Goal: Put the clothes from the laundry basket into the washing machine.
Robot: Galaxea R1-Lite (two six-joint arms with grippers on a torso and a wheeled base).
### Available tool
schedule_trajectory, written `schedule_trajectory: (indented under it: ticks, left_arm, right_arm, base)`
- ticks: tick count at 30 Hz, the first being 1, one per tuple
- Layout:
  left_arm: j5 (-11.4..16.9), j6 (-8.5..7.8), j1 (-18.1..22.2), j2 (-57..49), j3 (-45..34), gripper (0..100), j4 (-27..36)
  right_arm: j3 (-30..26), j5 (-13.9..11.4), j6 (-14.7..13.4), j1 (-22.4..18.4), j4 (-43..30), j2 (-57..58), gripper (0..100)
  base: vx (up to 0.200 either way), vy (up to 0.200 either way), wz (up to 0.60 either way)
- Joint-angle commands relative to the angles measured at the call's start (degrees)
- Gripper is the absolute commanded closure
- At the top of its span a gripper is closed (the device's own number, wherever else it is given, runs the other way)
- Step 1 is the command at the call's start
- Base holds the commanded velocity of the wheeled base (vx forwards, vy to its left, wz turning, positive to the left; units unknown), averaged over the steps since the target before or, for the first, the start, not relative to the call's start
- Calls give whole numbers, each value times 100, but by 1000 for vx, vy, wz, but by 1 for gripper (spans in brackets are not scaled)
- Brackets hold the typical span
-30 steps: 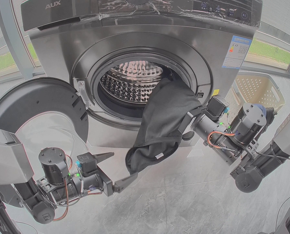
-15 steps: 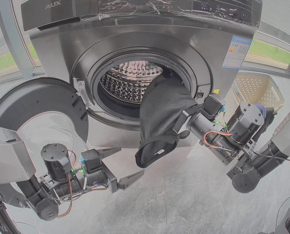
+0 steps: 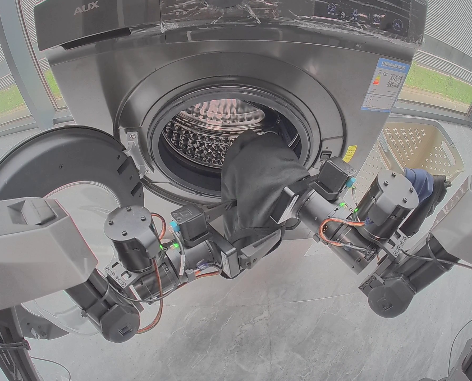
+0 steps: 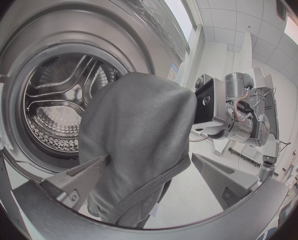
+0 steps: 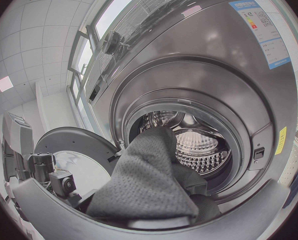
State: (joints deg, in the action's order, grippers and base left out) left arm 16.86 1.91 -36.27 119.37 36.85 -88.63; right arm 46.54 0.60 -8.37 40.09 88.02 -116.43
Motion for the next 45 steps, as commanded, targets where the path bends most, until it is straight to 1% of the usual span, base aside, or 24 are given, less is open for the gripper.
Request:
schedule_trajectory:
  ticks: [1, 4, 5, 6, 7, 8, 10, 15, 18, 29, 31, 32, 37, 42, 44, 45]
  left_arm:
    - [-16, -7, -73, 280, 85, 0, -6]
    - [-16, -33, -65, 368, 156, 0, 3]
    - [-34, -42, -38, 473, 252, 0, 21]
    - [-86, -42, -12, 561, 384, 0, 30]
    - [-262, -51, -3, 719, 604, 0, 47]
    - [-359, -60, 23, 807, 744, 0, 65]
    - [-438, -60, 93, 948, 999, 0, 135]
    - [-473, -51, 102, 1115, 1325, 0, 284]
    - [-473, -51, 102, 1185, 1404, 0, 311]
    - [-482, -51, 93, 1396, 1535, 0, 293]
    - [-543, -51, 85, 1422, 1615, 0, 267]
    - [-605, -51, 85, 1449, 1659, 100, 267]
    - [-640, -33, 76, 1475, 1790, 100, 267]
    - [-948, 46, 146, 1414, 2142, 100, 240]
    - [-1000, 72, 199, 1352, 2160, 100, 232]
    - [-1009, 107, 217, 1203, 2116, 100, 232]
  right_arm:
    - [13, 2, 3, 42, 14, -55, 100]
    - [4, 11, -6, 69, 14, -55, 100]
    - [-5, 81, 3, 95, 14, -55, 100]
    - [-14, 142, 3, 104, 14, -55, 100]
    - [-40, 186, 3, 148, 14, -46, 100]
    - [-49, 195, 3, 174, 14, -46, 100]
    - [-66, 204, 3, 218, 5, -46, 100]
    - [-66, 204, 3, 271, 5, -46, 100]
    - [-66, 239, 3, 315, 5, -46, 100]
    - [-66, 248, -6, 394, 14, -37, 100]
    - [-66, 248, -15, 394, 14, -46, 100]
    - [-66, 248, -15, 394, 14, -46, 100]
    - [-66, 248, -33, 411, 31, -46, 100]
    - [-339, 257, -68, 332, 67, 24, 100]
    - [-436, 257, -112, 306, 75, 50, 100]
    - [-541, 257, -156, 209, 75, 94, 100]
  base:
    - [0, 0, 0]
    - [0, 0, 0]
    - [0, 0, 0]
    - [0, 0, 0]
    - [0, 0, 0]
    - [0, 0, 0]
    - [0, 0, 0]
    - [0, 0, 0]
    - [0, 0, 0]
    - [0, 0, 0]
    - [0, 0, 0]
    - [0, 0, 0]
    - [0, 0, 0]
    - [0, 0, 0]
    - [0, 0, 0]
    - [0, 0, 0]
